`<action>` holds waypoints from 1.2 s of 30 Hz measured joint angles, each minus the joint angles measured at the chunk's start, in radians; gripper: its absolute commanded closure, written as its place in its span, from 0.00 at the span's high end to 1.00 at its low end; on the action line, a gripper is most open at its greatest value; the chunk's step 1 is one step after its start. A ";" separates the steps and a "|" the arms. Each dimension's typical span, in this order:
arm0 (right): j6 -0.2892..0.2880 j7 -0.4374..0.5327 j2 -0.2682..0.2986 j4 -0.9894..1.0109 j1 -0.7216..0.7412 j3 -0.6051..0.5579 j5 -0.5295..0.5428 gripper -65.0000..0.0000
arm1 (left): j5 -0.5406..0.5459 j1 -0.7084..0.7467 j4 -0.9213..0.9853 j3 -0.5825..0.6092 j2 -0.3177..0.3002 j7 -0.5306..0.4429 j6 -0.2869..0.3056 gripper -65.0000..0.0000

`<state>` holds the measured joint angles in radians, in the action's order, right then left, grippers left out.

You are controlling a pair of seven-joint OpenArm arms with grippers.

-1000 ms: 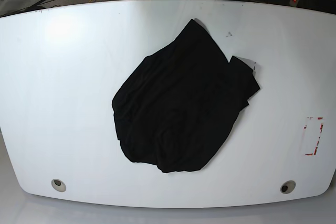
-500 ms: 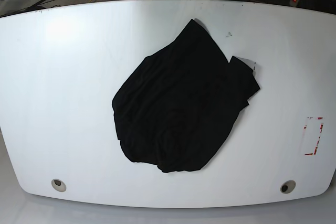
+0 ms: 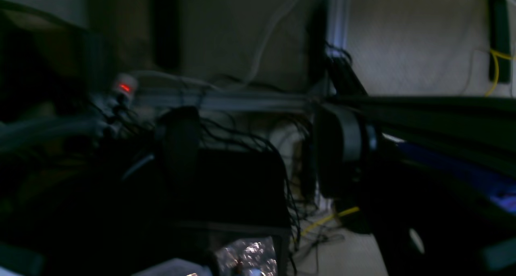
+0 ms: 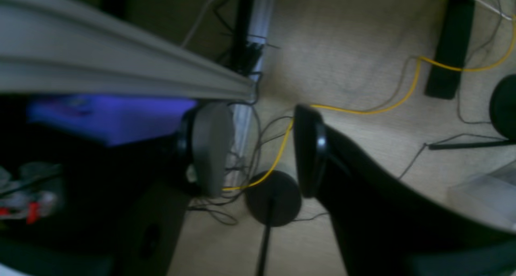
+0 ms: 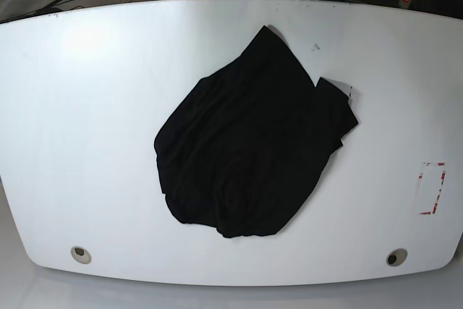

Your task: Fold the T-shirt properly

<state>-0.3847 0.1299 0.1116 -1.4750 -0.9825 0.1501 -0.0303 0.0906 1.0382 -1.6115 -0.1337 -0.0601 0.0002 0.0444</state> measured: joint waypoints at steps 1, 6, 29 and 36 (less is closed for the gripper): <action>0.002 0.001 0.001 -0.028 -0.020 -0.001 0.034 0.39 | 0.000 0.021 -0.040 -0.008 0.001 0.003 0.001 0.61; 0.001 0.000 0.049 -0.146 -0.117 -0.003 0.139 0.39 | 0.002 0.116 -0.201 -0.034 0.003 0.008 0.008 0.61; 0.018 -0.003 0.154 -0.455 -0.135 0.002 0.402 0.40 | 0.169 0.101 -0.374 -0.092 0.032 0.008 -0.002 0.86; 0.019 0.000 0.151 -0.491 -0.058 0.000 0.403 0.40 | 0.159 -0.009 -0.373 0.060 -0.092 0.011 -0.002 0.86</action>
<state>-0.3660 0.1295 0.2623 -1.9659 -1.0405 0.1501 0.3725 0.2493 1.0290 -1.9846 -0.0734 -0.1520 0.0109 0.0422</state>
